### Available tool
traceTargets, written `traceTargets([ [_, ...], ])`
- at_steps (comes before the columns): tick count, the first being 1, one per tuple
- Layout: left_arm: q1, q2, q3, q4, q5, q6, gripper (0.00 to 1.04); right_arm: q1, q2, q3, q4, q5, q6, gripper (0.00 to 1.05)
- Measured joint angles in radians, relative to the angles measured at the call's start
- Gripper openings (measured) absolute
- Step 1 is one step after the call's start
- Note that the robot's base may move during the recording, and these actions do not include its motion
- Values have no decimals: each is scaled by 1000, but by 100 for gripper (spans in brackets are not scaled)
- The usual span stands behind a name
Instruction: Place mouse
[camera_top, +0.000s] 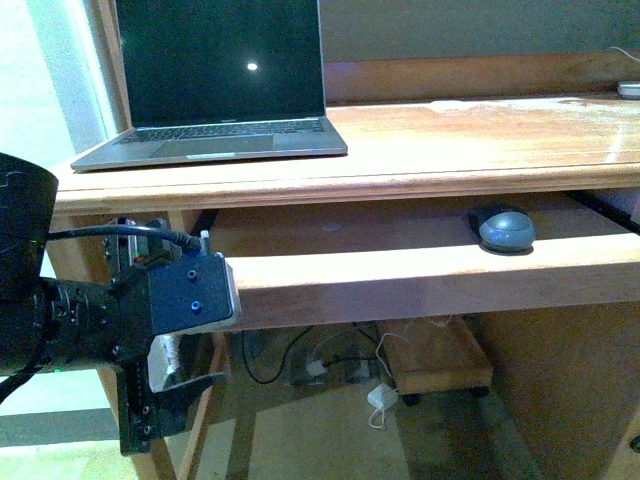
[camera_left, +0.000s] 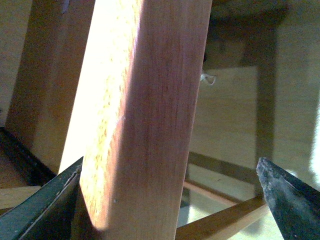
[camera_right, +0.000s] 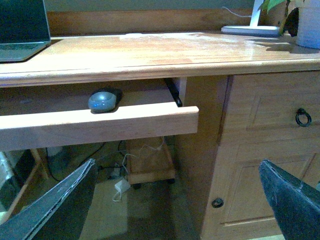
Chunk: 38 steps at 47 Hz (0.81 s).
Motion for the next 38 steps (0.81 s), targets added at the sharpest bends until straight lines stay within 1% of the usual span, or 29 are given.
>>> traceTargets([
  [3,-15,-39,-32,-17,17,-58,97,0,0,0,0,0,0,97],
  [9,-49,-130,-103,-61,80,-192,97,0,0,0,0,0,0,97],
  [19,-142,-309,-227,-107,206,-544,97,0,0,0,0,0,0,97],
  [20,-146,-319,-232,-107,210,-556,97,0,0,0,0,0,0,97],
  [24,-168,-381,-262,-101,217,-731,97,0,0,0,0,0,0,97],
  [26,-173,-418,-269,-83,190,-854,97,0,0,0,0,0,0,97],
  [27,-173,-425,-269,-77,182,-867,97,0,0,0,0,0,0,97],
  [28,-172,-440,-269,-67,163,-928,97,0,0,0,0,0,0,97],
  [31,-164,-472,-268,-43,106,-1016,97,0,0,0,0,0,0,97],
  [33,-146,-518,-264,-33,35,-1112,97,0,0,0,0,0,0,97],
  [38,-100,-623,-264,-26,-127,-1254,97,0,0,0,0,0,0,97],
])
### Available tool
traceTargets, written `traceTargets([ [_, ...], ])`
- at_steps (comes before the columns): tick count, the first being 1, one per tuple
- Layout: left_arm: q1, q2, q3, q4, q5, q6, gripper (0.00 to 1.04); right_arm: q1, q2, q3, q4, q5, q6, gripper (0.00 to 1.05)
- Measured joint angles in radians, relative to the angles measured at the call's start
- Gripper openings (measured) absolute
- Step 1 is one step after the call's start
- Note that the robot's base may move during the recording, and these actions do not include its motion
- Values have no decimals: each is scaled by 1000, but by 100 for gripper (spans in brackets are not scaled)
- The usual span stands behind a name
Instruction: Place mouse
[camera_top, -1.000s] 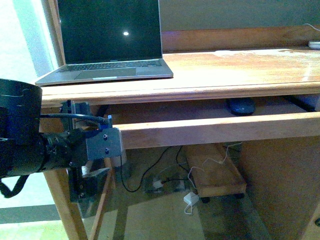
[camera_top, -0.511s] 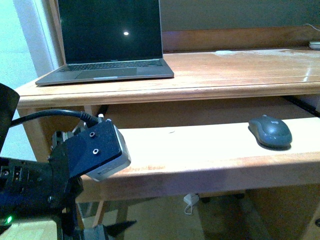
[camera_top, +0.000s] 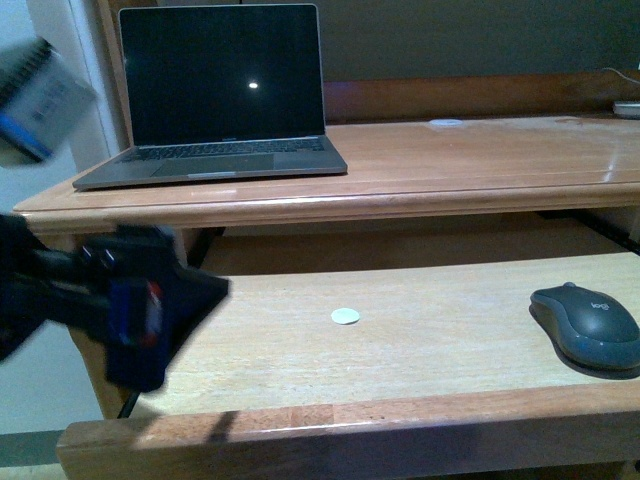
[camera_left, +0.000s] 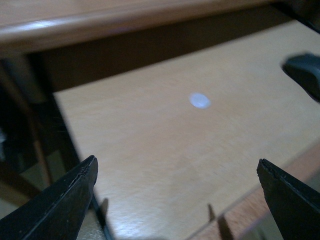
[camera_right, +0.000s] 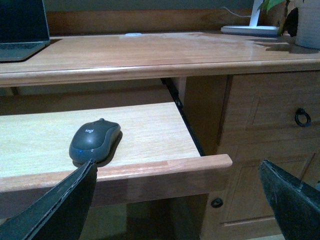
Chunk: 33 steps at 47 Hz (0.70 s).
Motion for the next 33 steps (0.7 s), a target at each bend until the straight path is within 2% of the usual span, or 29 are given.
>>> traceTargets([
  [2,14,-57,-12,-8,-71,-31,97,0,0,0,0,0,0,97],
  [11,27,-371,-163,-94,-231,-116,97,0,0,0,0,0,0,97],
  [12,22,-406,-189,-71,-278,-108,95,0,0,0,0,0,0,97],
  [13,18,-462,-237,-3,-372,-90,90,0,0,0,0,0,0,97],
  [14,19,-502,-269,35,-406,-81,86,0,0,0,0,0,0,97],
  [15,27,-574,-311,48,-479,-64,81,0,0,0,0,0,0,97],
  [16,35,-625,-337,37,-502,-55,77,0,0,0,0,0,0,97],
  [20,80,-906,-437,-147,-508,-37,60,0,0,0,0,0,0,97],
  [21,80,-936,-443,-175,-508,-35,58,0,0,0,0,0,0,97],
  [24,97,-1115,-480,-306,-476,-28,45,0,0,0,0,0,0,97],
  [28,147,-1221,-497,-325,-423,-25,28,0,0,0,0,1,0,97],
  [31,230,-1242,-509,-327,-320,-22,17,0,0,0,0,0,0,97],
  [33,273,-1249,-520,-328,-307,-21,8,0,0,0,0,0,0,97],
])
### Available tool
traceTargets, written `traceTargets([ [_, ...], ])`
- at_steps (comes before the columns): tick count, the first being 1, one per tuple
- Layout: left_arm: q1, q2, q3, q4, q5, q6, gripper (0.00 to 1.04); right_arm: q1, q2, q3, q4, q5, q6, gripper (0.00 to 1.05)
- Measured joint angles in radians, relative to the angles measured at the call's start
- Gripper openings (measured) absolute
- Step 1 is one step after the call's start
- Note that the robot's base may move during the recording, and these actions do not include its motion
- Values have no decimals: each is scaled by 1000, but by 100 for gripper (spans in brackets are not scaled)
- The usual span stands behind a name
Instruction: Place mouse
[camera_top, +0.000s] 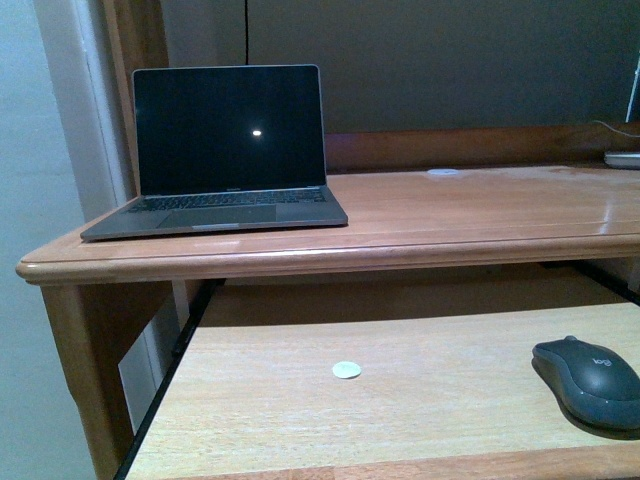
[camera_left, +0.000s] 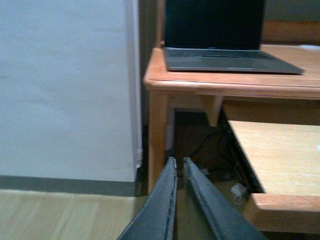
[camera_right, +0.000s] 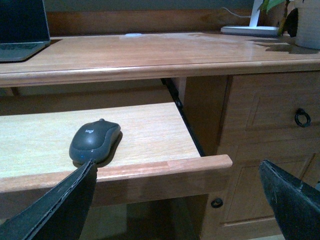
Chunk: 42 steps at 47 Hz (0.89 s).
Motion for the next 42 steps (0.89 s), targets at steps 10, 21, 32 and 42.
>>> traceTargets([
  [10,18,-24,-31,1,14,3,3,-8,7,3,-13,-32,12,97],
  [21,19,-45,-55,3,14,3,3,51,229,77,14,-153,222,97],
  [32,19,-86,-101,10,15,3,3,234,514,148,292,14,195,97],
  [42,19,-89,-104,10,16,4,3,359,793,241,456,91,130,97],
])
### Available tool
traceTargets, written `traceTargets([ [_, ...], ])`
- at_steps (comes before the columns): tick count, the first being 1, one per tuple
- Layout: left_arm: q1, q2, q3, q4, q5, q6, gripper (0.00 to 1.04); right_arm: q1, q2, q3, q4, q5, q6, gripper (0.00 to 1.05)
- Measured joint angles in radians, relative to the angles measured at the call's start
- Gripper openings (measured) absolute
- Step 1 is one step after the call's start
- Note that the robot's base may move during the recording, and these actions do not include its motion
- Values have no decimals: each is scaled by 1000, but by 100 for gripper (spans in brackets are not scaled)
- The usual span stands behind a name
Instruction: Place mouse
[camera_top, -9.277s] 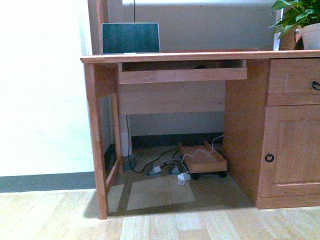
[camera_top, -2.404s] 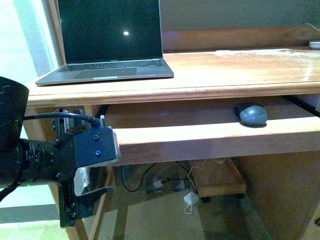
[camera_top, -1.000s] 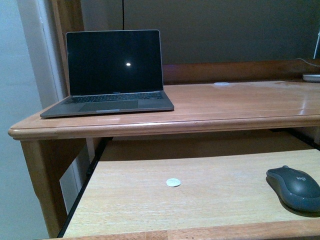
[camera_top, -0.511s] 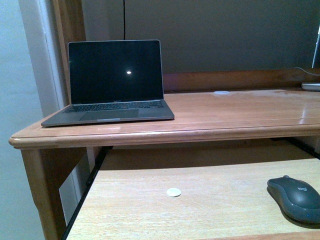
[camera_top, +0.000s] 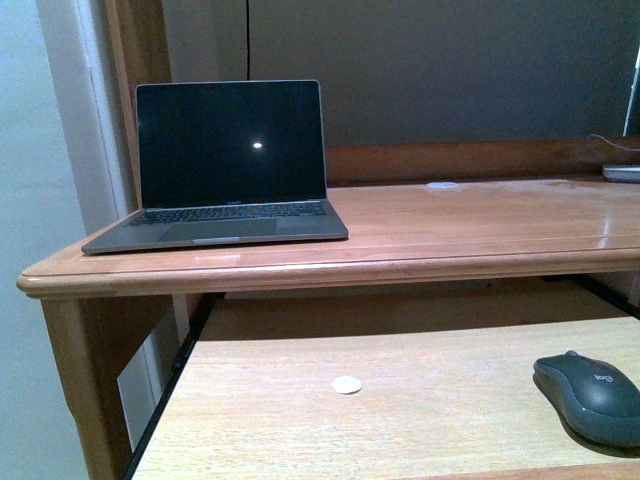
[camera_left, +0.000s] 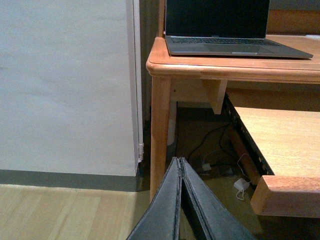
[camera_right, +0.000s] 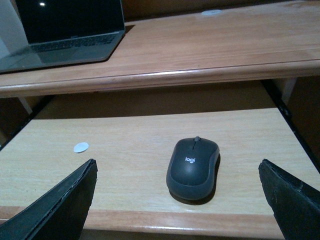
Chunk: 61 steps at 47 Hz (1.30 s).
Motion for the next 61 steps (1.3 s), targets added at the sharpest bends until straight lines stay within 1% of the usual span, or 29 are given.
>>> traceTargets([
  [9,0,0,0,0,0,0,3,53,213,93,63,43,-53,97],
  [13,0,-1,0,0,0,0,19,80,335,140,80,99,-104,97],
  [17,0,-1,0,0,0,0,39,101,443,193,79,177,-154,97],
  [21,0,-1,0,0,0,0,53,112,505,229,66,222,-175,97],
  [22,0,-1,0,0,0,0,55,113,512,233,65,227,-178,97],
  [27,0,-1,0,0,0,0,72,124,571,280,41,263,-184,97],
  [30,0,-1,0,0,0,0,79,128,592,298,21,276,-183,97],
  [34,0,-1,0,0,0,0,97,134,644,336,-12,306,-182,97],
  [35,0,-1,0,0,0,1,99,135,652,344,-19,309,-181,97],
  [38,0,-1,0,0,0,1,96,135,682,372,-60,327,-175,97],
  [48,0,-1,0,0,0,1,97,130,737,454,-151,359,-156,97],
  [61,0,-1,0,0,0,1,97,108,797,544,-286,351,-111,97],
])
